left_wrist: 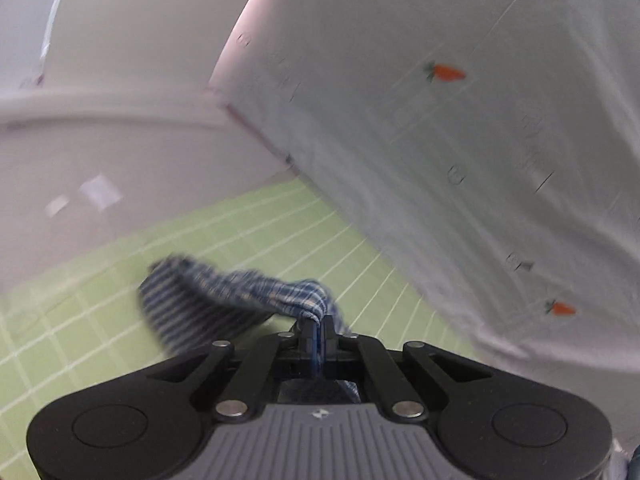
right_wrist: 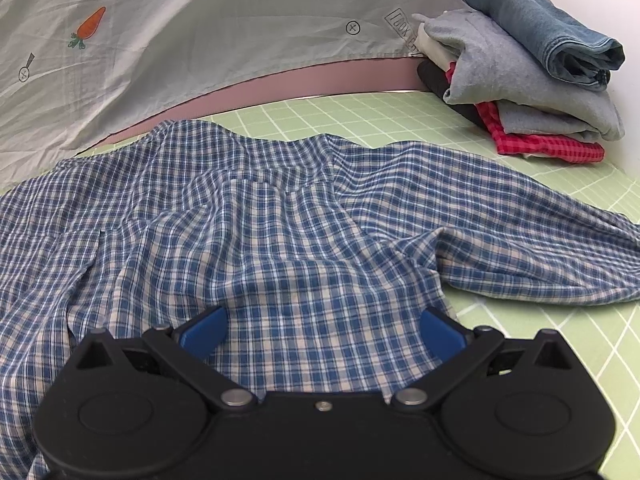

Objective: Fold clothes

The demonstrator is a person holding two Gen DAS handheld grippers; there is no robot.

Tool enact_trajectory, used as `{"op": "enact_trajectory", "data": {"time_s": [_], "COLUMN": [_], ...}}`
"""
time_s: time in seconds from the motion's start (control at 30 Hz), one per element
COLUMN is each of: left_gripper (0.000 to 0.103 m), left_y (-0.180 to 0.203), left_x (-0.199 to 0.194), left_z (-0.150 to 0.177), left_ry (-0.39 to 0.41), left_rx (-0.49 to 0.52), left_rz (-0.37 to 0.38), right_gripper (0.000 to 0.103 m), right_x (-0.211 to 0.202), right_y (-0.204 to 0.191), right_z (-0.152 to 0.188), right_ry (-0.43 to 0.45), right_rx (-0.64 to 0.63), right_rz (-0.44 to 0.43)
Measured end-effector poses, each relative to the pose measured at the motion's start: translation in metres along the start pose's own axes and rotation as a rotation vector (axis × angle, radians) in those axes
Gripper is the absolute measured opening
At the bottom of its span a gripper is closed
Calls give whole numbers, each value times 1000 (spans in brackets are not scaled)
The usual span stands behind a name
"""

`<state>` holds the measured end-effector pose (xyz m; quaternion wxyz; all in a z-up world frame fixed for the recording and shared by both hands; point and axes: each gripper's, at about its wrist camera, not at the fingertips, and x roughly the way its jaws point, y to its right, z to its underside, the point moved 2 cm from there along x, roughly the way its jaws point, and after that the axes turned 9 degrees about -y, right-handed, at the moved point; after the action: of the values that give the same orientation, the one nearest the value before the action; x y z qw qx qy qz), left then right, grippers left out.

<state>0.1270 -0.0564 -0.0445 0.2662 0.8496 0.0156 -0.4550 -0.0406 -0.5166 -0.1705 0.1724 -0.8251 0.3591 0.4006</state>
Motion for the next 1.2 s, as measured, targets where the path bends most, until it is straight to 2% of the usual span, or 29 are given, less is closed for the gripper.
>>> {"op": "enact_trajectory", "data": {"time_s": [0.07, 0.1, 0.17, 0.2, 0.27, 0.33, 0.4, 0.43, 0.5, 0.67, 0.83, 1.07, 1.13, 1.17, 1.2], "left_gripper": [1, 1, 3, 4, 6, 13, 26, 30, 45, 53, 63, 61, 29, 5, 6], "left_y": [-24, -37, -55, -60, -59, -53, -50, -53, -58, -71, -68, -58, -58, -57, -55], "left_x": [20, 30, 40, 41, 35, 28, 22, 19, 16, 31, 59, 86, 89, 88, 85], "left_z": [29, 43, 59, 63, 59, 49, 41, 38, 29, -4, -36, -50, -53, -56, -59], "left_ry": [-132, -195, -279, -296, -262, -213, -169, -150, -114, -82, -109, -121, -120, -111, -93], "left_rx": [-39, -69, -143, -170, -155, -100, -61, -66, -82, -137, -155, -154, -156, -148, -129], "left_rz": [-108, -129, -129, -121, -112, -108, -101, -101, -103, -102, -76, -157, -164, -162, -153], "right_gripper": [103, 103, 103, 103, 103, 103, 103, 103, 103, 103, 103, 103, 103, 103, 103], "right_x": [0, 0, -1, -1, -1, -1, -1, -2, -1, 0, 0, 0, 0, 0, 0], "right_y": [0, -1, -2, -2, -2, -2, -2, -2, -1, -1, 0, -1, 0, 0, 0], "right_z": [0, 0, 1, 1, 1, 0, 1, 1, 1, 1, 1, 1, 1, 1, 1], "right_ry": [3, 4, 4, 4, 4, 3, 3, 4, 4, 6, 11, 8, 11, 13, 13], "right_rx": [0, 0, 0, 0, 0, 0, 0, -1, -1, -1, -3, -3, -4, -4, -4], "right_rz": [1, 1, 2, 2, 2, 2, 1, 1, 1, 1, 1, 1, 0, 0, 0]}}
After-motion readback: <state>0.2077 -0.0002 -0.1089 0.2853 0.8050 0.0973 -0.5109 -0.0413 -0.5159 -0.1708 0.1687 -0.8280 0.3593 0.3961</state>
